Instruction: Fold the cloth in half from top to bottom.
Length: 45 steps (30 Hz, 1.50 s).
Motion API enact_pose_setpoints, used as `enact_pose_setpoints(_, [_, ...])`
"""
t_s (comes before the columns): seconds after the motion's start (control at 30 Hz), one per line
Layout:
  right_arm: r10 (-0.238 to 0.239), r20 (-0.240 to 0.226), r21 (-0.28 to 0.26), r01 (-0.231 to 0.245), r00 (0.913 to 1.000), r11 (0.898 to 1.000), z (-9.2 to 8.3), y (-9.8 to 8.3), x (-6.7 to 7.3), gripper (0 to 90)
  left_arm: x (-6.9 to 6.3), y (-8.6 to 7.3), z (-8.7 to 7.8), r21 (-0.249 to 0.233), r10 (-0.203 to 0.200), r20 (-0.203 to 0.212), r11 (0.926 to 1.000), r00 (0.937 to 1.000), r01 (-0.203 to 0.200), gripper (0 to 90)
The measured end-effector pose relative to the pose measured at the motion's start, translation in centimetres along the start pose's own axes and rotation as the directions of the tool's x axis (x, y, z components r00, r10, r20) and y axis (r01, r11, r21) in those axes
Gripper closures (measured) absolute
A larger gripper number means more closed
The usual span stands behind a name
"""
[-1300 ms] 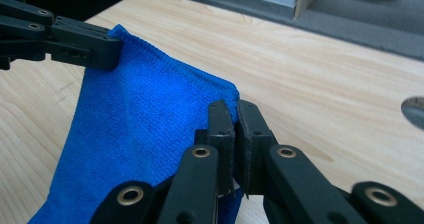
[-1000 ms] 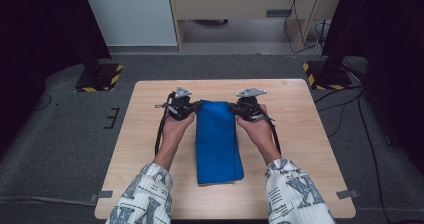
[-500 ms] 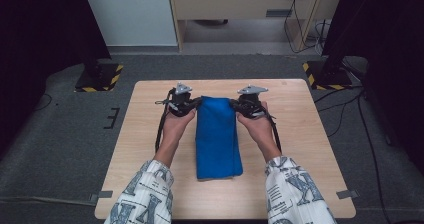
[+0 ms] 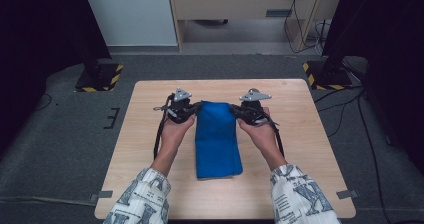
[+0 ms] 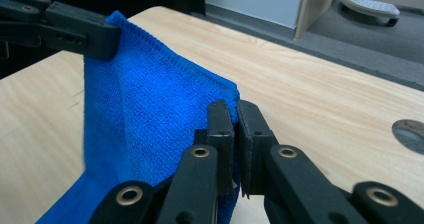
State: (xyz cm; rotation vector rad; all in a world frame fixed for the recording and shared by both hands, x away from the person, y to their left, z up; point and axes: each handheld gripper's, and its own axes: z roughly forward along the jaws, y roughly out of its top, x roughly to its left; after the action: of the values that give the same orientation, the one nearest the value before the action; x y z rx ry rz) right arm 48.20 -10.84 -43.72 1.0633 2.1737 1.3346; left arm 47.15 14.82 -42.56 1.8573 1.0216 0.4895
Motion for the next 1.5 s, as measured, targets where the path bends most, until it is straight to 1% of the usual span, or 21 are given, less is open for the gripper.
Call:
enact_pose_setpoints(0.07, [-0.009,-0.01,-0.002,0.009,0.9999,1.0,-0.6,-0.5,0.4,85.7,-0.4,-0.6,-0.6,-0.006,0.005,0.006,1.0,1.0,-0.005,87.6])
enact_pose_setpoints(0.23, [-0.035,-0.034,-0.006,0.034,0.9988,0.999,-1.5,-1.8,1.4,85.5,-1.4,-2.2,-1.7,-0.006,0.001,0.023,1.0,0.9997,-0.001,87.6])
enact_pose_setpoints(0.3, [-0.037,-0.045,-0.007,0.036,0.9983,0.999,-2.0,-2.4,1.8,85.3,-1.7,-2.8,-2.2,-0.007,-0.003,0.025,1.0,0.9997,0.003,87.6])
enact_pose_setpoints(0.33, [-0.039,-0.052,-0.007,0.039,0.9979,0.999,-2.2,-2.7,2.0,85.2,-1.8,-3.1,-2.4,-0.009,-0.004,0.035,0.9999,0.9994,0.004,87.6])
enact_pose_setpoints(0.43, [-0.044,-0.068,-0.008,0.044,0.9967,0.999,-2.8,-3.6,2.6,84.7,-2.5,-3.8,-3.3,-0.012,0.008,0.046,0.9999,0.9989,-0.008,87.6])
enact_pose_setpoints(0.53, [-0.059,-0.088,-0.003,0.059,0.9944,0.998,-3.3,-4.5,3.2,83.8,-3.1,-4.5,-4.1,-0.009,0.015,0.058,0.9999,0.9982,-0.014,87.5])
enact_pose_setpoints(0.63, [-0.07,-0.099,0.009,0.071,0.9926,0.997,-3.6,-5.5,3.6,82.6,-3.5,-5.2,-4.5,0.012,0.04,0.056,0.9991,0.9976,-0.041,87.4])
enact_pose_setpoints(0.7, [-0.071,-0.115,0.012,0.073,0.9909,0.997,-3.8,-6.2,3.9,81.5,-3.6,-6.1,-4.6,0.017,0.031,0.066,0.9993,0.9973,-0.032,87.2])
enact_pose_setpoints(0.77, [-0.076,-0.128,0.024,0.08,0.9889,0.997,-4.0,-7.0,4.2,80.7,-3.9,-7.1,-4.5,0.032,0.041,0.074,0.9986,0.9964,-0.043,86.8])
enact_pose_setpoints(0.87, [-0.093,-0.145,0.044,0.1,0.9851,0.994,-4.1,-8.2,4.5,78.7,-4.3,-8.6,-4.6,0.047,0.038,0.096,0.998,0.9947,-0.043,86.1])
enact_pose_setpoints(0.93, [-0.103,-0.152,0.052,0.112,0.983,0.992,-4.2,-8.7,4.7,77.9,-4.5,-9.5,-4.8,0.06,0.026,0.12,0.9976,0.9925,-0.033,85.1])
enact_pose_setpoints(1.0, [-0.121,-0.157,0.056,0.131,0.9801,0.99,-4.5,-9.1,4.8,77.5,-4.9,-10.3,-5.1,0.073,0.037,0.127,0.9962,0.9911,-0.047,84.1])
enact_pose_setpoints(1.03, [-0.127,-0.16,0.056,0.137,0.9789,0.989,-4.7,-9.3,4.9,76.2,-5.1,-10.6,-5.3,0.082,0.04,0.131,0.9953,0.9906,-0.051,82.7])
enact_pose_setpoints(1.1, [-0.145,-0.178,0.059,0.158,0.9732,0.986,-5.2,-9.8,5.2,73.0,-5.3,-11.4,-5.8,0.087,0.025,0.15,0.9955,0.9884,-0.038,76.3])
enact_pose_setpoints(1.17, [-0.157,-0.202,0.069,0.174,0.9667,0.982,-5.8,-10.3,5.5,68.5,-5.6,-11.9,-6.5,0.09,0.039,0.168,0.9944,0.9849,-0.055,69.8])
enact_pose_setpoints(1.23, [-0.164,-0.219,0.07,0.183,0.9619,0.981,-6.5,-10.9,5.8,63.4,-5.8,-12.3,-7.3,0.084,0.03,0.174,0.9954,0.9843,-0.046,57.3])
enact_pose_setpoints(1.27, [-0.158,-0.226,0.073,0.178,0.9613,0.981,-6.9,-11.1,5.9,60.5,-5.8,-12.3,-7.7,0.085,0.012,0.187,0.996,0.9822,-0.029,48.8])
enact_pose_setpoints(1.3, [-0.151,-0.229,0.076,0.173,0.9616,0.982,-7.2,-11.4,5.9,58.2,-5.8,-12.4,-8.0,0.08,0.0,0.207,0.9966,0.9784,-0.017,44.4])
enact_pose_setpoints(1.37, [-0.147,-0.226,0.075,0.168,0.9629,0.983,-7.8,-11.7,5.9,54.2,-5.7,-12.3,-8.6,0.051,-0.012,0.201,0.9987,0.9795,0.002,41.4])
enact_pose_setpoints(1.43, [-0.139,-0.226,0.067,0.158,0.9642,0.985,-8.3,-11.9,5.8,52.7,-5.5,-12.0,-8.9,0.005,-0.051,0.222,0.9987,0.9737,0.051,35.3])
enact_pose_setpoints(1.5, [-0.141,-0.219,0.069,0.16,0.9654,0.985,-8.4,-12.0,5.6,50.6,-5.3,-11.6,-8.8,-0.025,-0.051,0.195,0.9981,0.9794,0.057,33.2])
